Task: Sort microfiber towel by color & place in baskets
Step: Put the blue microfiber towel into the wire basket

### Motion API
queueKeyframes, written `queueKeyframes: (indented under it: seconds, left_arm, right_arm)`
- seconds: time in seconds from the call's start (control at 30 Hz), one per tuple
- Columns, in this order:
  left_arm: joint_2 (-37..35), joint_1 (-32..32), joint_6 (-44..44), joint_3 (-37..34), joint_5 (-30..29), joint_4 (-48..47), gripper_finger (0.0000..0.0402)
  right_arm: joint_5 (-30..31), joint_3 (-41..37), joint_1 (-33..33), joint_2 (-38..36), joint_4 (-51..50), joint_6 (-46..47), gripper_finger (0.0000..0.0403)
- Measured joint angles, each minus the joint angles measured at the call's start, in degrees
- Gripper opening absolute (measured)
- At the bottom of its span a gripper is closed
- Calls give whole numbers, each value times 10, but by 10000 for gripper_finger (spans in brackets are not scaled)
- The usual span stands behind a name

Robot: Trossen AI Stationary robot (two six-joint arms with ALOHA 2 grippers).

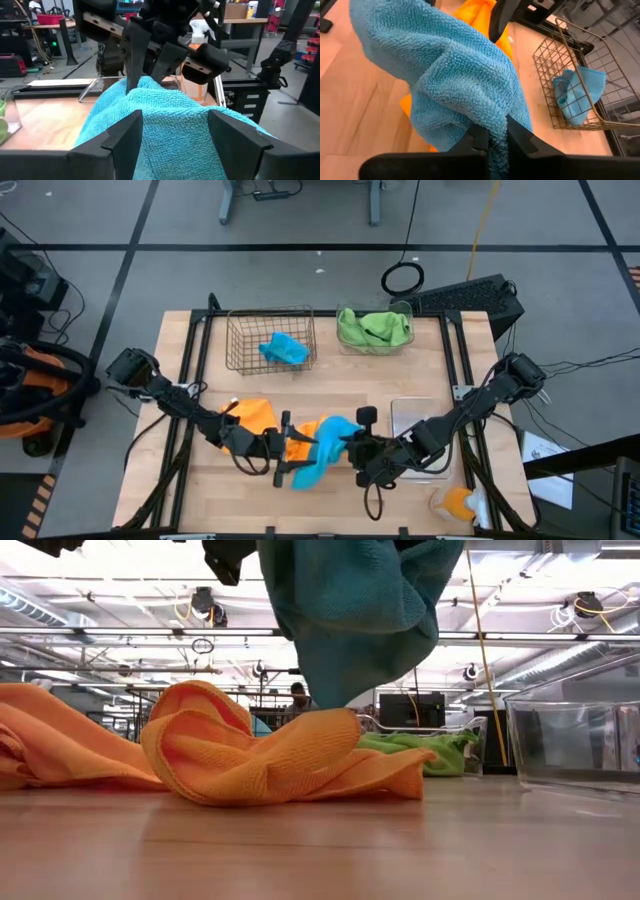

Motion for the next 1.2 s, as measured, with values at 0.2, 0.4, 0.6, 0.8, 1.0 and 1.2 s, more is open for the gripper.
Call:
queueKeyframes:
  seconds: [0.2,0.4,0.6,0.8,1.0,1.2]
  left_arm:
    - [-2,-1,5,0,-8,-13,233]
    - [-12,-5,15,0,14,-18,233]
    - [-61,-5,22,0,-21,-71,233]
    - [-114,-5,-28,0,-16,-146,233]
    - [-88,-5,-50,0,23,-145,234]
    - [-18,3,-45,0,20,-76,277]
  right_arm:
    - [1,0,0,0,-3,0,13]
    - [14,-1,-2,0,-17,1,13]
    - [15,-1,-2,0,-18,-1,13]
    - [14,-1,-2,0,-18,0,13]
    - [14,-1,-7,0,-7,0,13]
    - [13,-1,-17,0,17,-10,13]
